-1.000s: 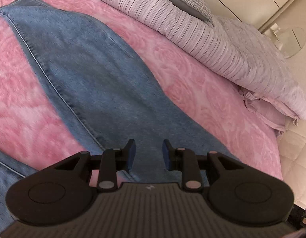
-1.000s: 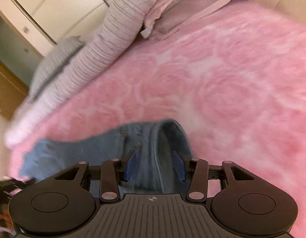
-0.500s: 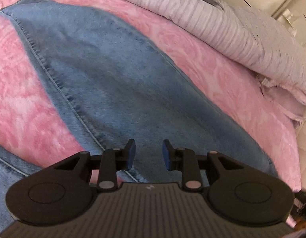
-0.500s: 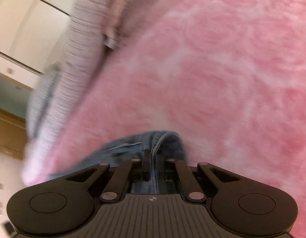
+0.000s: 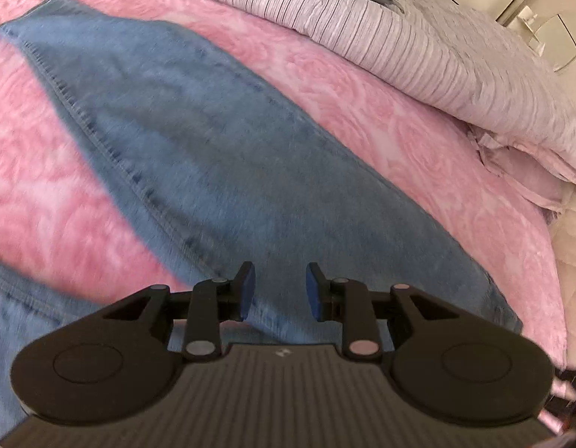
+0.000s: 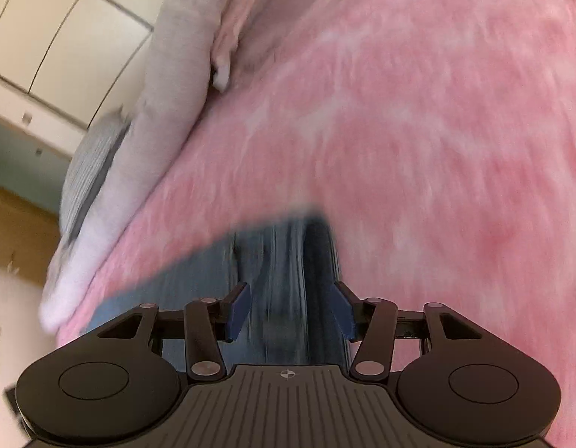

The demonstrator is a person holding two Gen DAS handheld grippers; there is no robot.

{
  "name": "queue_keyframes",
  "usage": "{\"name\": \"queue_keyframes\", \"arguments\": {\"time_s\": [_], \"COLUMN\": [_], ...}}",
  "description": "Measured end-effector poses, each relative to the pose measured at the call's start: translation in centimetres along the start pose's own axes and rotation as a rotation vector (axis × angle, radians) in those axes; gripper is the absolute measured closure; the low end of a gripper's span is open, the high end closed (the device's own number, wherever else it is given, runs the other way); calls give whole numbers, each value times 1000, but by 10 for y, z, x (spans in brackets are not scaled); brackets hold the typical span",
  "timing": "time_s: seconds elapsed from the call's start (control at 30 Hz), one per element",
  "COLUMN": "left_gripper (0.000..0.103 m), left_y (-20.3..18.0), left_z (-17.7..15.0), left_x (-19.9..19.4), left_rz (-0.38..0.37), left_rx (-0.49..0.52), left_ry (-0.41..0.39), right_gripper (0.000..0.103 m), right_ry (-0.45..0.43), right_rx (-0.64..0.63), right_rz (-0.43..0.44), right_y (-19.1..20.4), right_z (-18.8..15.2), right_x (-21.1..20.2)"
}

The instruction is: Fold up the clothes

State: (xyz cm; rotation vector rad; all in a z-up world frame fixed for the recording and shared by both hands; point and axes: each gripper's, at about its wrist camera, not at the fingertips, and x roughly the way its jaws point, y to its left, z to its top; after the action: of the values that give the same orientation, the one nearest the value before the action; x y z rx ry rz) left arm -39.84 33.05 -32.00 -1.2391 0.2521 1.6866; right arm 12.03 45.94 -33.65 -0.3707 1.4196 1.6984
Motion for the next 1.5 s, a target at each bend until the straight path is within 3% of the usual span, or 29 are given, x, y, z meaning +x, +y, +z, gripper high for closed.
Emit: {"name": "queue_keyframes", "arguments": {"time_s": [0.13, 0.27, 0.3, 0.33, 0.37, 0.4, 0.47, 0.53, 0.63, 0.8, 0.93, 0.97, 1.23, 1.37, 1.5], "left_gripper": [79, 79, 79, 79, 79, 79, 79, 79, 79, 79, 78, 78, 74, 73, 71], "left_y": [7, 17, 21, 23, 25, 27, 31, 37, 55, 85, 132, 147, 313, 400, 459], "left_z": [-24, -45, -49, -52, -55, -57, -60, -63, -65, -68, -74, -76, -69, -60, -51], "left_x": [-18, -32, -35, -38, -41, -43, -48, -53, -66, -87, -118, -126, -195, -221, -229], "left_rz": [17, 48, 56, 63, 71, 76, 91, 110, 134, 175, 198, 204, 335, 403, 424], "left_rx": [-20, -54, -60, -63, -57, -48, -30, -30, -47, -75, -155, -177, -438, -565, -653], "left_ry": [26, 49, 51, 53, 51, 48, 46, 50, 45, 37, 27, 22, -100, -195, -250], "right_gripper": [51, 52, 63, 91, 98, 99, 103, 103, 102, 96, 68, 61, 57, 56, 55], "right_ry": [115, 118, 119, 132, 140, 125, 60, 9, 63, 81, 94, 87, 12, -86, -198], "right_rx": [-48, -233, -297, -375, -449, -487, -413, -318, -191, -6, 146, 195, 368, 441, 493], "right_rz": [10, -16, -33, -88, -138, -162, -254, -390, -342, -259, -195, -198, -275, -245, -245], "right_y": [0, 25, 34, 44, 53, 57, 52, 38, 26, 27, 27, 24, 30, 34, 38], "right_z": [-43, -71, -76, -81, -84, -84, -78, -70, -60, -97, -128, -143, -231, -260, -275], "right_x": [-8, 9, 15, 21, 27, 26, 21, 16, 5, -28, -55, -63, -86, -75, -64]}}
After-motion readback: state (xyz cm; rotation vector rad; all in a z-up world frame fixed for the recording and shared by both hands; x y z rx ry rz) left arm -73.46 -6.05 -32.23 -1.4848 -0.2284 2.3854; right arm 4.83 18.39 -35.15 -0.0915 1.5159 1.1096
